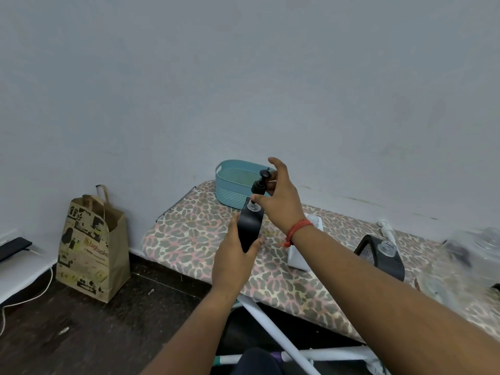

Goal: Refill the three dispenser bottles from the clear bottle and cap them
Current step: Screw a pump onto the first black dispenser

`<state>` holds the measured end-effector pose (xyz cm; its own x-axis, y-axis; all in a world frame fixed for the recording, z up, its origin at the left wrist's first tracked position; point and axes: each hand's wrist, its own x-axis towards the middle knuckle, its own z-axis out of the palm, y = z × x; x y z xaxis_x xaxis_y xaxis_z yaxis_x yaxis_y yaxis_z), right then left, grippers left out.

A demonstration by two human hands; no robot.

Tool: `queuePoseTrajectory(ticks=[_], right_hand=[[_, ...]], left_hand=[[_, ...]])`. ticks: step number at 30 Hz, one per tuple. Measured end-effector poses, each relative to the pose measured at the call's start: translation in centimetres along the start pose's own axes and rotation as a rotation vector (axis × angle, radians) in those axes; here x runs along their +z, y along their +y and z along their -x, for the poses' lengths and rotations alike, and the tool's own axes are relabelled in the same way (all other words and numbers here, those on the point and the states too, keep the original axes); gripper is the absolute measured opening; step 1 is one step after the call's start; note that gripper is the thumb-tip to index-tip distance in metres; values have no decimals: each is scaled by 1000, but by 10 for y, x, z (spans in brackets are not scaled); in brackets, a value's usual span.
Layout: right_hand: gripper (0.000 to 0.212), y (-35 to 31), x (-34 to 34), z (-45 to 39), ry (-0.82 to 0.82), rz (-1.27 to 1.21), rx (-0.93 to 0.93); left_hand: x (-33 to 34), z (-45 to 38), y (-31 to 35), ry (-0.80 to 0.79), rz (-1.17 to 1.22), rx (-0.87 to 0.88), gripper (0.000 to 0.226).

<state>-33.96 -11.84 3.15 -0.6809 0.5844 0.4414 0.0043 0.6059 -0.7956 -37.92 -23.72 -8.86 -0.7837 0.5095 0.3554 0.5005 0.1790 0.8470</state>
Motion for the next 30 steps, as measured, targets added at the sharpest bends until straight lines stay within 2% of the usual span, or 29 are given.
queuePoseTrajectory(ticks=[6,10,15,20,25,30], right_hand=[[86,8,3,4,-96,5,93],[82,8,-2,0,-206,103,97],[85,3,-15,-10,-251,149,99],[78,0,-14,-15,-325,207,76],[86,2,-13,-18,-309,224,81],[86,6,-7,-13,-191,279,43]], left_hand=[[0,0,-1,-6,-1,-18,81],[0,0,0,-8,8,-20,81],[0,0,0,-3,4,-1,77],[0,-1,0,8,6,1,74],[1,0,-2,10,8,-5,75],[2,0,-3,7,2,2,75]])
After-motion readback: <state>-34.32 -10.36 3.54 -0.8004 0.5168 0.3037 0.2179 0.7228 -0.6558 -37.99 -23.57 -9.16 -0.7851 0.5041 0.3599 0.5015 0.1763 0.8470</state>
